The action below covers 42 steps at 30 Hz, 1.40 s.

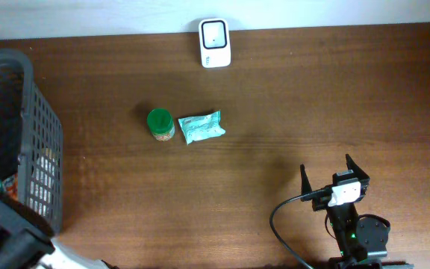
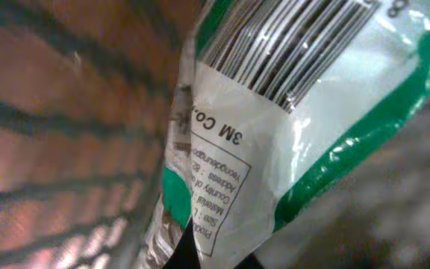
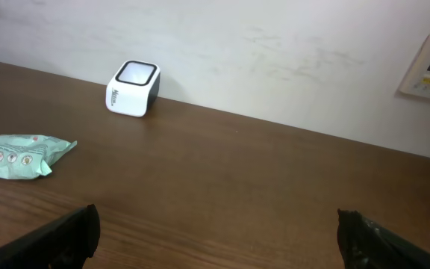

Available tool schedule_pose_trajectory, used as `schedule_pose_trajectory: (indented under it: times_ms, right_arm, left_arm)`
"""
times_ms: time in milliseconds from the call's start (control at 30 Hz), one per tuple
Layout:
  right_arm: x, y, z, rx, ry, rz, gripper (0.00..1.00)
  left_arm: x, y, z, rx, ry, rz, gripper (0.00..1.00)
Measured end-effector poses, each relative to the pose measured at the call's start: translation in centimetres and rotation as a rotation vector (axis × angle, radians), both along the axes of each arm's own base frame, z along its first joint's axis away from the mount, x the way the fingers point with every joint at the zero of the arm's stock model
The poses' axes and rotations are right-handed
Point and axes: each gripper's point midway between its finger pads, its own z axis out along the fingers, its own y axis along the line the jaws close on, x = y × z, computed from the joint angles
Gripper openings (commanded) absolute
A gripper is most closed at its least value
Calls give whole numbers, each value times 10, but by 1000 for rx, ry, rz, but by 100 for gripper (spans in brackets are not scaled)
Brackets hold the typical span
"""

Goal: Scan the item barcode
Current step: 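Pull the green 3M gloves pack from the basket, pass it over the scanner, drop it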

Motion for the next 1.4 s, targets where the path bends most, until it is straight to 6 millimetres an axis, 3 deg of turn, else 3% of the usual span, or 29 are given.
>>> schedule_pose_trajectory:
  times_ms: [33,100,267,333,467,533,567,600,667,700,767,900,1000,1033,1133,1267,1300,1333,1400]
  right_arm:
    - [0,0,0,0,0,0,98]
    - [0,0,0,0,0,0,98]
    - [0,0,0,0,0,0,98]
    - [0,0,0,0,0,0,98]
    - [0,0,0,0,0,0,98]
    - [0,0,0,0,0,0,98]
    - [0,0,0,0,0,0,98]
    - [0,0,0,1,0,0,98]
    - [0,0,0,0,0,0,98]
    - [0,0,0,0,0,0,98]
    - [0,0,0,0,0,0,98]
    - [0,0,0,0,0,0,98]
    - [0,0,0,0,0,0,98]
    - [0,0,0,0,0,0,98]
    - [0,0,0,0,0,0,98]
    - [0,0,0,0,0,0,99]
    - [0,0,0,0,0,0,98]
    - [0,0,0,0,0,0,98]
    - [0,0,0,0,0,0,98]
  left_arm:
    - [15,-3,63,62,-143,-14,0]
    - [22,-25,145,140,-323,-46,0]
    - [12,-109,284,245,-664,-153,0]
    - [2,-152,328,257,-794,-224,0]
    - [0,-265,365,125,-946,-505,0]
    - [6,-330,353,3,-919,-674,0]
    - [11,-352,345,-40,-896,-731,0]
    - [21,-388,328,-106,-851,-819,0]
    - [41,-433,297,-168,-764,-908,0]
    - [54,-464,270,-201,-691,-959,0]
    - [67,-501,232,-219,-591,-1011,0]
    - [74,-587,152,-214,-402,-1131,0]
    - [72,-625,103,-207,-300,-1187,0]
    - [71,-640,76,-204,-243,-1207,0]
    - [65,-668,34,-201,-172,-1251,0]
    - [45,-705,13,-205,-143,-1325,0]
    - [43,-707,11,-205,-139,-1331,6]
    - [43,-708,4,-203,-126,-1331,22]
    - [44,-708,-4,-205,-110,-1325,39]
